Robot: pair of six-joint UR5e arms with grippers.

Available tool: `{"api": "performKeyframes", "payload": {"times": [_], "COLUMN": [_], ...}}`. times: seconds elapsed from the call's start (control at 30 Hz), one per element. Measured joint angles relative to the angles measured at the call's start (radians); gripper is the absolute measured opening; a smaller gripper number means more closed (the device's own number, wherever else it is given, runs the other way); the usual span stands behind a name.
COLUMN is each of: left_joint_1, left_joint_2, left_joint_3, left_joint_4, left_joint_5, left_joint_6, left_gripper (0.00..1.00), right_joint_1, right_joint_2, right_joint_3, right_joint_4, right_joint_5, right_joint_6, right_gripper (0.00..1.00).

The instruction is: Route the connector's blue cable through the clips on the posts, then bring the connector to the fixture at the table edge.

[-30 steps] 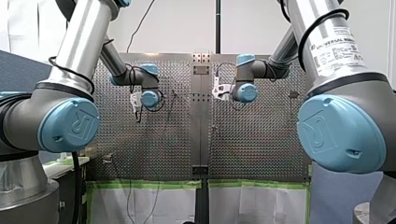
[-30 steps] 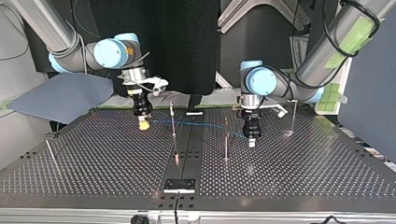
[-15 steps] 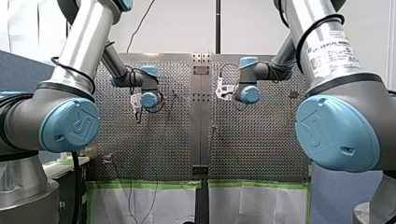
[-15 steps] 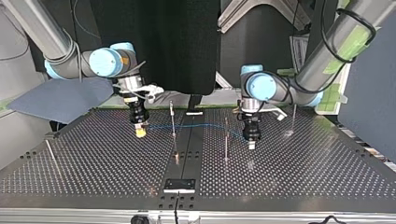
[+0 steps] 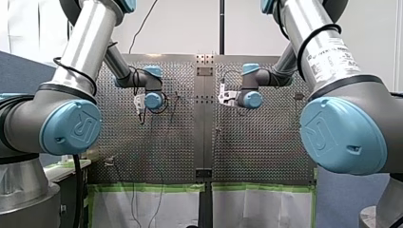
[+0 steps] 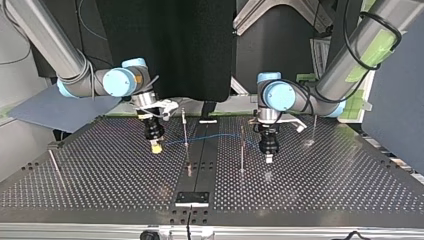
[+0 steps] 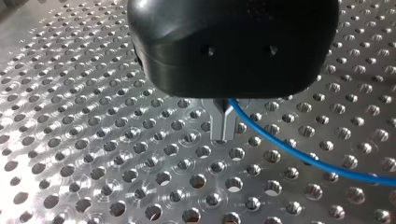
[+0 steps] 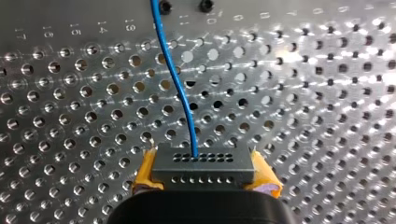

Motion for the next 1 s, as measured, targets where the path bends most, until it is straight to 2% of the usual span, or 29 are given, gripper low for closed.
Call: {"api": "performKeyframes", "payload": {"times": [0.17,0.43,0.47,0.5,0.53,0.57,0.6,0.83,0.9,0.93,1.0], "left_joint_1": [0.000,0.002,0.002,0.002,0.002,0.002,0.003,0.002,0.002,0.003,0.004], "left_joint_2": [0.000,0.000,0.000,0.000,0.000,0.000,0.000,0.000,0.000,0.001,0.001], "left_joint_3": [0.000,0.000,0.000,0.000,0.000,0.000,0.000,0.000,0.000,0.000,0.000], "left_joint_4": [0.000,0.001,0.002,0.003,0.003,0.003,0.003,-0.010,-0.016,-0.022,-0.031], "left_joint_5": [0.000,-0.001,-0.001,-0.001,-0.001,-0.001,-0.001,-0.009,-0.015,-0.016,-0.014], "left_joint_6": [0.000,0.000,0.000,0.001,0.002,0.003,0.006,0.012,0.012,0.012,0.013], "left_gripper": [0.01,0.01,0.10,0.24,0.24,0.29,0.42,0.42,0.57,0.57,0.77], "right_joint_1": [-0.001,-0.004,-0.005,-0.005,-0.005,-0.004,-0.004,-0.002,-0.002,-0.002,-0.001], "right_joint_2": [0.017,0.019,0.019,0.019,0.019,0.019,0.019,0.019,0.019,0.019,0.019], "right_joint_3": [-0.023,-0.027,-0.027,-0.027,-0.027,-0.027,-0.027,-0.027,-0.027,-0.027,-0.027], "right_joint_4": [0.008,0.009,0.009,0.010,0.011,0.012,0.013,0.019,0.022,0.024,0.025], "right_joint_5": [-0.002,-0.003,-0.004,-0.005,-0.006,-0.007,-0.007,-0.010,-0.010,-0.010,-0.010], "right_joint_6": [0.000,0.000,0.000,0.000,0.000,0.000,0.000,-0.001,-0.001,-0.001,-0.001], "right_gripper": [0.02,0.02,0.02,0.02,0.02,0.02,0.02,0.02,0.02,0.02,0.02]}}
